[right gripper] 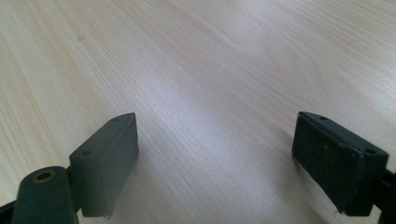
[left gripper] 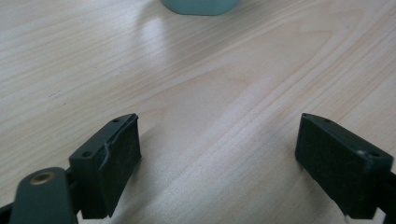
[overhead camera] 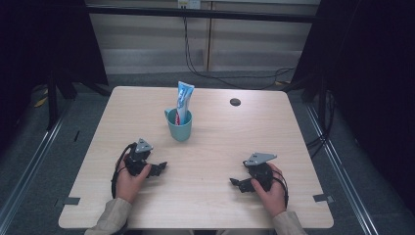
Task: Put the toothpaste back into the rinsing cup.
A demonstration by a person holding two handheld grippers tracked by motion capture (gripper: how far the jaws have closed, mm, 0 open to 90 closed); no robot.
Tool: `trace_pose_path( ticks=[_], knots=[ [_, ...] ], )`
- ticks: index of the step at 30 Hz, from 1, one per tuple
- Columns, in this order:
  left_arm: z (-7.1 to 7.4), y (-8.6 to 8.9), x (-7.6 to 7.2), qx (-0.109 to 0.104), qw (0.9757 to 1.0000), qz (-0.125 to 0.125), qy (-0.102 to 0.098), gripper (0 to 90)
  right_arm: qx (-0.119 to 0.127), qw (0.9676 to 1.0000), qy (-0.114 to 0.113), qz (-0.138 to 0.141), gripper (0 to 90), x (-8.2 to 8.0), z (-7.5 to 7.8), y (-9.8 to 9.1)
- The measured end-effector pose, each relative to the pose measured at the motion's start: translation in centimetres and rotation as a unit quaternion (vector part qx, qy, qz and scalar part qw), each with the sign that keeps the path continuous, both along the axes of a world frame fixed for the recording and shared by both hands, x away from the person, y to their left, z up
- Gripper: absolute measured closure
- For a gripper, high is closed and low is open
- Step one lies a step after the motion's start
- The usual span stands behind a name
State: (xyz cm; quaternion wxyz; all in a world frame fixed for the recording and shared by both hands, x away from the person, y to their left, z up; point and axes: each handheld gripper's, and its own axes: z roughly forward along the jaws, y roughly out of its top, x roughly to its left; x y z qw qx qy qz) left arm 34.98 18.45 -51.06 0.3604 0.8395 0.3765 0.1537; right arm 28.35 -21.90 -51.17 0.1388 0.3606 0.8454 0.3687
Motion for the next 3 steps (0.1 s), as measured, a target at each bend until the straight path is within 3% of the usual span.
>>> trace_pose_path(
  ticks=[3],
  knots=[
    [-0.03,-0.05,-0.01,-0.004,1.0,0.004,0.002,12.0,0.0,1.0,0.0,0.0,14.1,0.0,0.0,0.0]
  ],
)
